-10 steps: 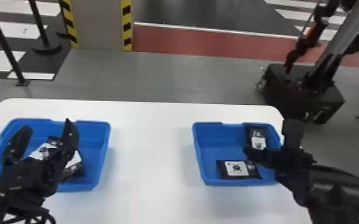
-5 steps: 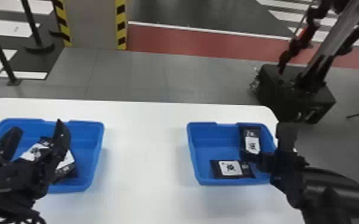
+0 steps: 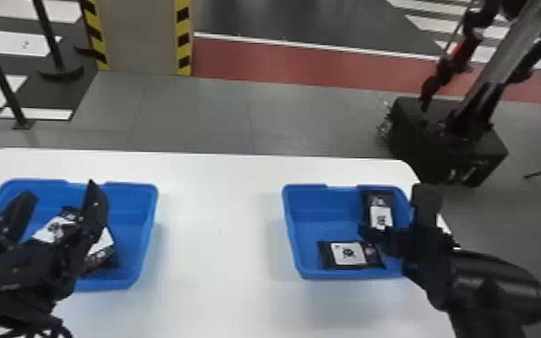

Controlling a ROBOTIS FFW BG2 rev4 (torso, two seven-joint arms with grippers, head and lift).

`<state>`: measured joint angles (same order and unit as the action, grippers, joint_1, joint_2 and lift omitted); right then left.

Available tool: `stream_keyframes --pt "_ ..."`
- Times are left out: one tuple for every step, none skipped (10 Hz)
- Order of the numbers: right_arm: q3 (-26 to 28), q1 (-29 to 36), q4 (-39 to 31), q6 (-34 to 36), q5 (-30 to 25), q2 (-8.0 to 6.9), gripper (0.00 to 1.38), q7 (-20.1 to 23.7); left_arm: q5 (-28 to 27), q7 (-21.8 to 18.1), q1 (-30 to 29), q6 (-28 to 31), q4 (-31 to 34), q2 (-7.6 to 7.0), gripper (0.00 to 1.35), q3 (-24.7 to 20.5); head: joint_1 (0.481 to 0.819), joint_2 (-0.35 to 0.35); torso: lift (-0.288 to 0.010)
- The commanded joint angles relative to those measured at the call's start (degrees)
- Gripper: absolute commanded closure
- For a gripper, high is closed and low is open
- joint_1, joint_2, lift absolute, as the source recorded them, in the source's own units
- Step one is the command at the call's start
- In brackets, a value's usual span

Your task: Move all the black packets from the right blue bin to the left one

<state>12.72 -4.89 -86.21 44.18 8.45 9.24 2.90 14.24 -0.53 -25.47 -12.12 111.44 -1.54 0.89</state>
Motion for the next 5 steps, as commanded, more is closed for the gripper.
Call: stream_keyframes --pt "-0.1 -0.3 0.8 -0.4 0.8 -0.19 0.52 -0.1 0.0 0.0 -0.1 0.3 0.0 -0.04 0.23 -0.1 0.695 -0.170 -0.110" --pt "0.0 -0.2 0.8 -0.6 1.0 -0.19 0.66 -0.1 0.0 0.0 -0.4 0.2 0.0 -0.04 0.23 -0.4 0.695 -0.167 -0.110" --pt "0.0 0.2 0.8 -1.6 1.9 -0.27 0.95 -0.3 0.0 0.0 -0.7 0.0 -0.1 -0.04 0.23 -0.5 0.695 -0.164 -0.110" --pt "0.0 1.1 -0.1 -2.6 2.4 -0.54 1.13 -1.1 0.2 0.0 -0.8 -0.3 0.0 -0.04 0.23 -0.6 0.695 -0.160 -0.110" --pt "0.0 1.7 -0.2 -4.2 2.5 -0.98 1.13 -1.3 0.4 0.0 -1.0 -0.4 -0.1 0.14 0.23 -0.7 0.695 -0.158 -0.110"
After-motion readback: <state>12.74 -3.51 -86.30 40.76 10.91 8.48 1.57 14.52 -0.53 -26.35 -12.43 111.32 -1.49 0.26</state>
